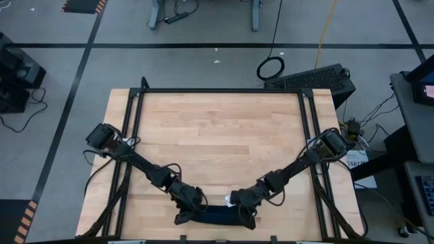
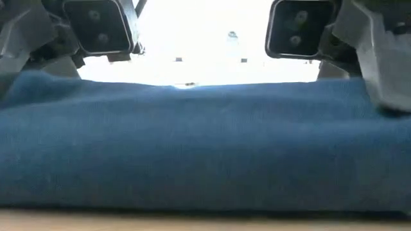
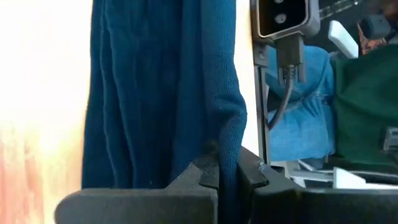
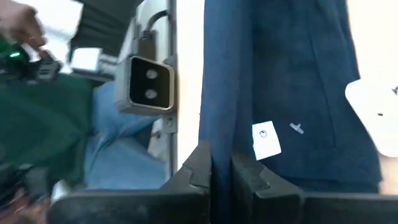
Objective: Roll towel into tight, uniform cylinder
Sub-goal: Roll the blue cloth napkin
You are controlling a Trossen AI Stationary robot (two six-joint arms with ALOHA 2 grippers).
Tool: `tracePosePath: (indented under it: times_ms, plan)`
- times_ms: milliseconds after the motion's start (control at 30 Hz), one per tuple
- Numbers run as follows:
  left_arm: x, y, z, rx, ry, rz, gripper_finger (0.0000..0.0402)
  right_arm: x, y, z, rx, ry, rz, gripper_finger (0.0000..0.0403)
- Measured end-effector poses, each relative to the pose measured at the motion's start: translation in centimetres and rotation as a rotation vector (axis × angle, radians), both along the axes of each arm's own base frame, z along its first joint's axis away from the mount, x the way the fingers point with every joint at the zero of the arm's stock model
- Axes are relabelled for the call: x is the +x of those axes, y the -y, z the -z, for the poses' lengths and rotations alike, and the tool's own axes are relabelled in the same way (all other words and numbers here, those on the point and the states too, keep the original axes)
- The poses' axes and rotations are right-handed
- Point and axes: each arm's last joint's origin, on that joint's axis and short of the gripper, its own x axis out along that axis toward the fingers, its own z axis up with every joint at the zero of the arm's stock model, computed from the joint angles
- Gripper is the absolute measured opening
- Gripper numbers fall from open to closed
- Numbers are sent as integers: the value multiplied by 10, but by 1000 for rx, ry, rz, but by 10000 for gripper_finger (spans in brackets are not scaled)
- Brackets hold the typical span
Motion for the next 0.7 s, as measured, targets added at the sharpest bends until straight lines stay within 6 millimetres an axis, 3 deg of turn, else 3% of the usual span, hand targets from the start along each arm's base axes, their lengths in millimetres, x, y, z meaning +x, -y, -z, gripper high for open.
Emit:
tracePosePath:
  times_ms: [333, 700]
  plan:
    - [7, 7, -15, -188, 87, 102, 8, 8, 14, -5, 157, -6, -219, 15]
    - [19, -7, 26, -147, 6, 99, 9, 3, 20, 3, 125, -111, -257, 15]
